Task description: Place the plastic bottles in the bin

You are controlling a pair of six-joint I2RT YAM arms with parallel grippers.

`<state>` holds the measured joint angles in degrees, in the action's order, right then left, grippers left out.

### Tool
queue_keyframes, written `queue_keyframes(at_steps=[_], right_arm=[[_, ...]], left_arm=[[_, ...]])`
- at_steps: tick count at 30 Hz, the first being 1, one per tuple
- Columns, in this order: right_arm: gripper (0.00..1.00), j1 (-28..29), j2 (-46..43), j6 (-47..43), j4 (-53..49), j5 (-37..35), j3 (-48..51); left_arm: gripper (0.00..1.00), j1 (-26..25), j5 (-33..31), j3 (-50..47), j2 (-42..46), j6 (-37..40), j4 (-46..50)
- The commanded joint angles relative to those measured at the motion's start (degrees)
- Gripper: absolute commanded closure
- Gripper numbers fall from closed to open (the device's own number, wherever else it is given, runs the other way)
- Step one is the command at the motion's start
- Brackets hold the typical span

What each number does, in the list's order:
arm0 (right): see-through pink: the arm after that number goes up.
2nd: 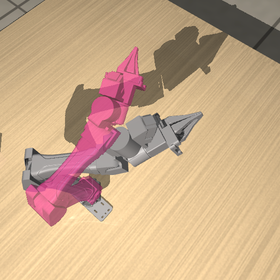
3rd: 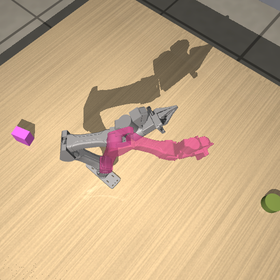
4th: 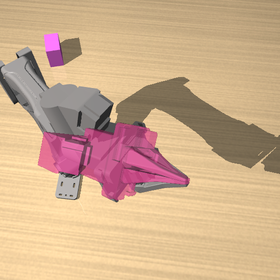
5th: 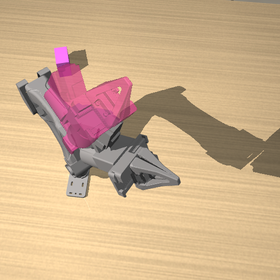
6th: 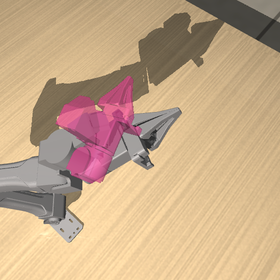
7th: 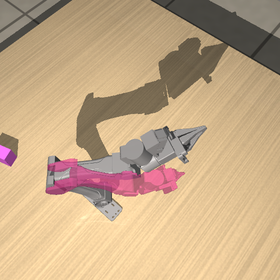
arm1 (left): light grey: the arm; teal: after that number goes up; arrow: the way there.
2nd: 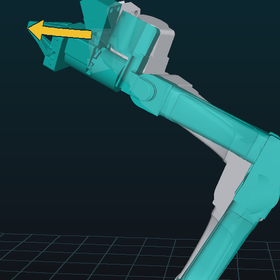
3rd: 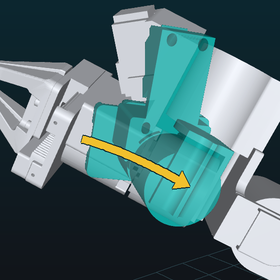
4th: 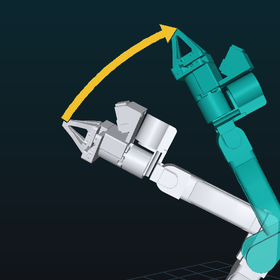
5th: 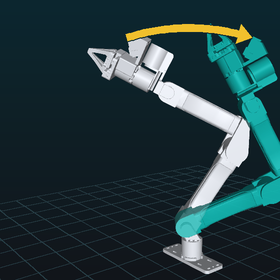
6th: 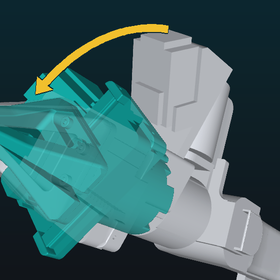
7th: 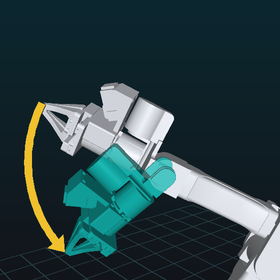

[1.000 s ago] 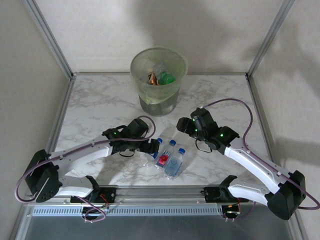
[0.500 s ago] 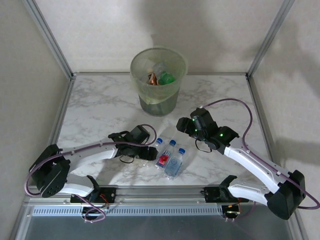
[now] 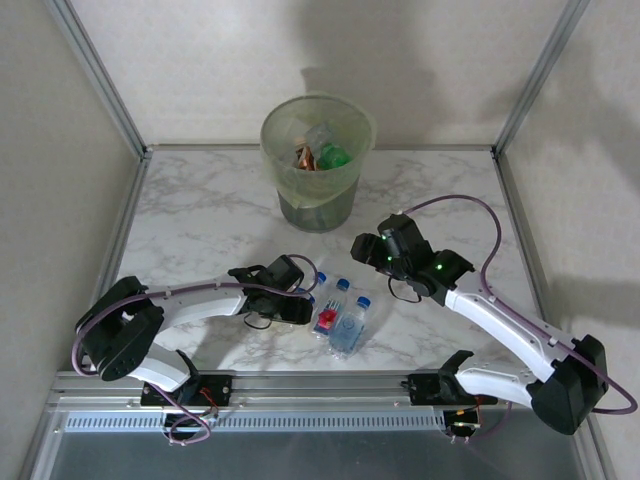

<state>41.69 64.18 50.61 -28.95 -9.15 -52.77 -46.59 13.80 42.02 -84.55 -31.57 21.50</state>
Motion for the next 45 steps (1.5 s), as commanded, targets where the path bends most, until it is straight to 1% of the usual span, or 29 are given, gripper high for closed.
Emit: queue_keyframes(at_steps=[1, 7, 11, 13, 17, 19, 23, 27, 30, 33, 37, 40, 42, 45], right_arm=[[0.27, 0.5, 0.5, -0.2, 1.1, -0.2, -2.4], [0.27, 0.5, 0.8, -0.2, 1.4, 0.0, -2.7], [0.27, 0.5, 0.4, -0.7, 1.5, 0.4, -3.6], [0.27, 0.5, 0.0, -1.5, 2.0, 1.7, -4.5], [0.25, 0.5, -0.7, -3.8, 4.6, 7.3, -7.0], [0.24, 0.5, -0.9, -4.5, 5.4, 9.5, -8.6], [0.22, 0.5, -1.5, -5.6, 5.8, 11.5, -11.9], [0.21, 0.5, -1.4, -6.6, 5.9, 14.0, -14.9], [0.16, 0.4, -1.9, -7.0, 7.0, 15.9, -15.3], [0.11, 0.5, -3.3, -7.3, 8.3, 16.3, -14.2], [0.09, 0.4, -4.3, -7.4, 9.0, 16.8, -13.7], [0.09, 0.5, -5.9, -7.7, 8.7, 14.8, -13.9], [0.08, 0.5, -7.7, -7.9, 9.2, 13.1, -13.9], [0.07, 0.4, -8.9, -8.3, 9.6, 12.4, -14.2]], left_arm=[[0.37, -0.2, -1.7, 0.4, 0.4, 0.4, 0.5], [0.4, -0.2, -3.9, 2.5, 3.2, 1.1, 2.4], [0.46, -0.2, -6.8, 4.5, 5.2, 1.3, 3.9], [0.48, -0.5, -7.7, 5.7, 7.1, 1.6, 3.9], [0.48, -2.2, -9.1, 8.5, 11.3, 3.0, 3.4], [0.48, -3.6, -10.7, 10.1, 12.8, 3.9, 3.5], [0.49, -6.3, -14.5, 13.1, 15.4, 5.7, 3.3], [0.48, -8.1, -14.5, 13.7, 18.9, 6.6, 0.4], [0.47, -8.2, -14.1, 14.2, 20.1, 6.4, -0.8], [0.47, -8.2, -13.8, 14.6, 20.7, 6.2, -1.9], [0.47, -8.1, -14.7, 15.9, 21.6, 6.0, -2.8], [0.47, -7.9, -18.0, 18.6, 21.6, 6.7, -2.1], [0.48, -7.7, -21.3, 21.1, 21.4, 7.1, -1.3], [0.48, -7.1, -23.0, 23.7, 21.3, 7.8, -2.4]])
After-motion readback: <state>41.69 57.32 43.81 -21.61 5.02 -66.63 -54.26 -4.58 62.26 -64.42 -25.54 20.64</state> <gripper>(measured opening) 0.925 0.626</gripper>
